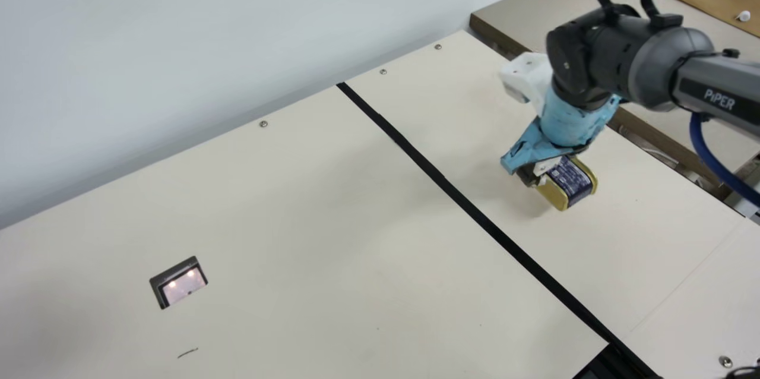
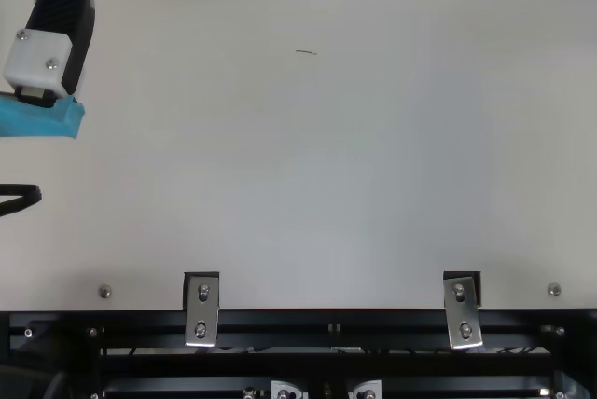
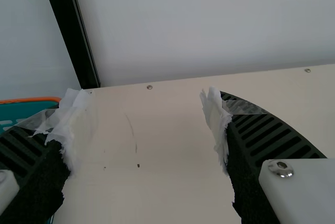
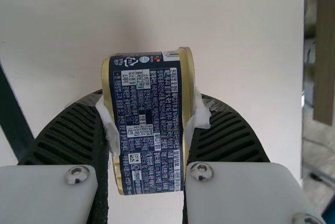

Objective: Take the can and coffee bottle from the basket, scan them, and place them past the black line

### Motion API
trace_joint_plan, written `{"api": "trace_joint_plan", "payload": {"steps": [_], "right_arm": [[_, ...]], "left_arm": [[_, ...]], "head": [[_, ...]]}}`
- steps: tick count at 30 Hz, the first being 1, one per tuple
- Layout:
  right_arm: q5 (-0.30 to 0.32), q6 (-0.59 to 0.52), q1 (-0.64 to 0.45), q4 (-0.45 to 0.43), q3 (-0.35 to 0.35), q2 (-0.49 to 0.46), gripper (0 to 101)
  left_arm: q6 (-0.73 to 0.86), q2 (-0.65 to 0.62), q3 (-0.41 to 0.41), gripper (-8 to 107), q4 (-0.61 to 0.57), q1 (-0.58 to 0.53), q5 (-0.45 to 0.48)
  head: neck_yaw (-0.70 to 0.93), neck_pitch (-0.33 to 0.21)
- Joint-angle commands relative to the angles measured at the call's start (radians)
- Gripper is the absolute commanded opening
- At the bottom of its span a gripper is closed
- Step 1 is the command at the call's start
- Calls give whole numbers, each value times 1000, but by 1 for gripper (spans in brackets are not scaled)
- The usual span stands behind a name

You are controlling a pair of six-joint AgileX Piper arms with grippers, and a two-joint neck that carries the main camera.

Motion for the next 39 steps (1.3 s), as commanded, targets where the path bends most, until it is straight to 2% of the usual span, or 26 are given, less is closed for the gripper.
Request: {"api": "trace_joint_plan", "payload": {"steps": [1, 7, 8, 9, 15, 20, 23, 30, 39], "right_arm": [[-29, 4, -74, 45, 12, 9, 0], [-97, -3, -161, 126, 47, 31, 0], [-108, -5, -171, 136, 53, 33, 32], [-119, -8, -179, 145, 57, 34, 101], [-175, -17, -206, 176, 62, 0, 101], [-219, -40, -186, 214, 50, -83, 101], [-216, -63, -160, 265, 42, -139, 101], [-106, -107, -98, 474, 31, -265, 101], [103, -145, 9, 768, 45, -384, 101]], "left_arm": [[0, 0, 0, 90, 0, 0, 0], [0, 0, 0, 90, 0, 0, 0], [0, 0, 0, 90, 0, 0, 0], [0, 0, 0, 90, 0, 0, 0], [0, 0, 0, 90, 0, 0, 0], [0, 0, 0, 90, 0, 0, 0], [0, 0, 0, 90, 0, 0, 0], [0, 0, 0, 90, 0, 0, 0], [0, 0, 0, 90, 0, 0, 0]], "head": [[-22, -22], [-22, -22], [-22, -22], [-22, -22], [-22, -22], [-22, -22], [-22, -22], [-22, -22], [-22, -22]]}}
